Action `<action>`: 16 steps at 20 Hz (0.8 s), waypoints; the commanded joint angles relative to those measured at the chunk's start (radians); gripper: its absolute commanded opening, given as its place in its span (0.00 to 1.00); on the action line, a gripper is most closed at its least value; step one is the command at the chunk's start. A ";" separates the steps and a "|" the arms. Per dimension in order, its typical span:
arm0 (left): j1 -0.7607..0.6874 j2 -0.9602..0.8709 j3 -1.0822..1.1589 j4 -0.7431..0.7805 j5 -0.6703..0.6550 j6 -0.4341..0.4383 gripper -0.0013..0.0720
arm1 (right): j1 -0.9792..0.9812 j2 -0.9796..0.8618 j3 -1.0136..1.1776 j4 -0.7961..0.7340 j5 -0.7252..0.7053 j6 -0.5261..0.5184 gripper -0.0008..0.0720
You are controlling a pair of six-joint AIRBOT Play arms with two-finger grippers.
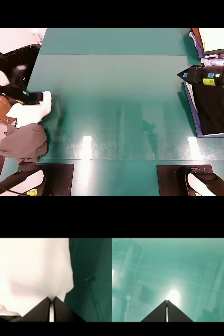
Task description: Fold the shirts.
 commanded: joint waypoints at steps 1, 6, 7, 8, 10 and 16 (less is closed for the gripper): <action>-0.040 0.140 0.203 -0.024 -0.024 -0.002 0.04 | 0.001 0.000 0.078 0.003 -0.007 0.000 0.04; -0.300 0.201 0.552 -0.023 -0.195 -0.006 0.04 | 0.001 0.000 0.248 -0.004 -0.029 0.000 0.04; -0.366 0.200 0.577 -0.021 -0.196 -0.024 0.04 | 0.001 0.000 0.274 -0.004 -0.028 0.000 0.04; -0.433 0.197 0.580 -0.011 -0.184 -0.039 0.04 | 0.001 0.000 0.292 -0.003 -0.028 0.000 0.04; -0.561 0.156 0.579 0.006 -0.185 -0.061 0.04 | 0.001 0.000 0.319 -0.004 -0.027 0.000 0.04; -0.909 -0.165 0.580 -0.034 -0.128 -0.028 0.05 | 0.001 0.002 0.331 -0.003 0.003 0.000 0.04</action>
